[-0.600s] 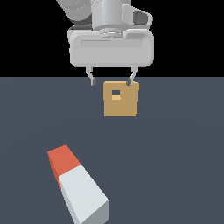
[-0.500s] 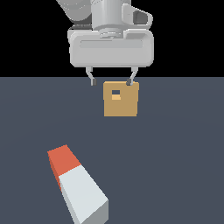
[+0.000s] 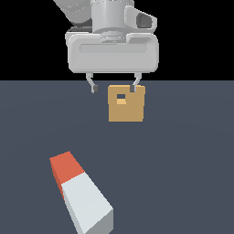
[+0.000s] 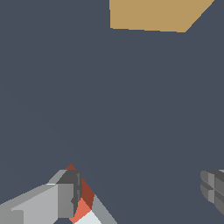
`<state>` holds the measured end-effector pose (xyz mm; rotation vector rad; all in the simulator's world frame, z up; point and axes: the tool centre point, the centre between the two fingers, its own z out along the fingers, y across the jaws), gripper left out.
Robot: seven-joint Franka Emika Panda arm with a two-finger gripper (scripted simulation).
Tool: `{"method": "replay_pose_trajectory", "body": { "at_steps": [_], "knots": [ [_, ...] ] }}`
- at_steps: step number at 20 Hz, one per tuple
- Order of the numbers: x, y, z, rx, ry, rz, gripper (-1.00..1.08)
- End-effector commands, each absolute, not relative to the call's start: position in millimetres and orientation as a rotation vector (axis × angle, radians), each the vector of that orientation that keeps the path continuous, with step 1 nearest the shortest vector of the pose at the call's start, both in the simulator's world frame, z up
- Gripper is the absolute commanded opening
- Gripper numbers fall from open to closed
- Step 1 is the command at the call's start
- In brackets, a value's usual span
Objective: Insert the peg into the horizontal hole in a box.
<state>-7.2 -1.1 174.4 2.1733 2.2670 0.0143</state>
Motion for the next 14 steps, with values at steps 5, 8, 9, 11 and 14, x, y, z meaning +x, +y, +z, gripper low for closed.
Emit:
{"method": "replay_pose_trajectory", "body": {
  "at_steps": [5,8,9,11,14],
  "knots": [
    [-18,-20,162,2.087,2.347,0.012,1.00],
    [-24,-32,155,2.030,2.396,0.012,1.00],
    [-26,-37,152,2.009,2.414,0.011,1.00],
    [-30,-46,146,1.966,2.450,0.010,1.00],
    [-35,-60,138,1.901,2.501,0.009,1.00]
  ]
}}
